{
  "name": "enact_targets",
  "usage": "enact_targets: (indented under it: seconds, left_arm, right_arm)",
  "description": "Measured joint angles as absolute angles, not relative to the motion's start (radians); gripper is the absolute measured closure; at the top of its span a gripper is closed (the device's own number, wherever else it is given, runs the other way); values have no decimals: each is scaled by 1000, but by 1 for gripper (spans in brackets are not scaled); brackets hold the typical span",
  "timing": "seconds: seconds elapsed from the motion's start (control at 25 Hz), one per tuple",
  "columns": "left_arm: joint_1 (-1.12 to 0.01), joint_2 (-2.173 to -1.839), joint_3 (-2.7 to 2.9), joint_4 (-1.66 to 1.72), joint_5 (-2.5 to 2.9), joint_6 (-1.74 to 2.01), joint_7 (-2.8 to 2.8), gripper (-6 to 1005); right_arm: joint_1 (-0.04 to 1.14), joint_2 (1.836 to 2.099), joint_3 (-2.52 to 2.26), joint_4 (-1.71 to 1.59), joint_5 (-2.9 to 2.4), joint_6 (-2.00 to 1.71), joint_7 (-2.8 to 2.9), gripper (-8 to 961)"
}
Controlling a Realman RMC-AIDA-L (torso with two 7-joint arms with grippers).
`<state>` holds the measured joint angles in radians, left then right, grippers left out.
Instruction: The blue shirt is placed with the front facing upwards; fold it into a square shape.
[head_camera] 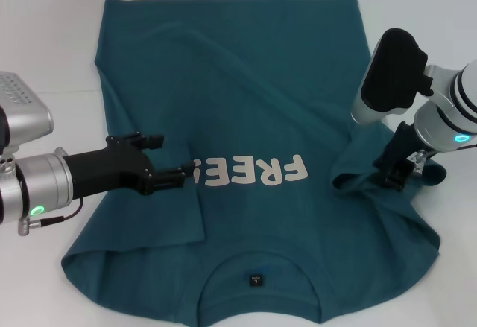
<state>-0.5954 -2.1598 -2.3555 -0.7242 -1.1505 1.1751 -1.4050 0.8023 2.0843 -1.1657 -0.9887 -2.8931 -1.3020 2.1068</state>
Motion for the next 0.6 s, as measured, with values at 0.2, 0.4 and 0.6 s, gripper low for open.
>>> enact_targets:
  seconds: [0.2,0.4,0.6]
  left_arm:
    - [-595,-2160,-2355,-725,-1150,1175,-1405,161]
    - [-595,-2160,-2355,-722,-1150,1175,-1405,161]
    - [-595,-2160,-2355,-722,-1150,1175,-1405,161]
  right_arm:
    - [803,2084,-1166,-1001,-2892,-1322,2110,687]
    - [803,2085,-1165,-1001,-2884,-1332,2107,652]
    - [804,2088,-1161,-1001,-2877,-1345,2107,582]
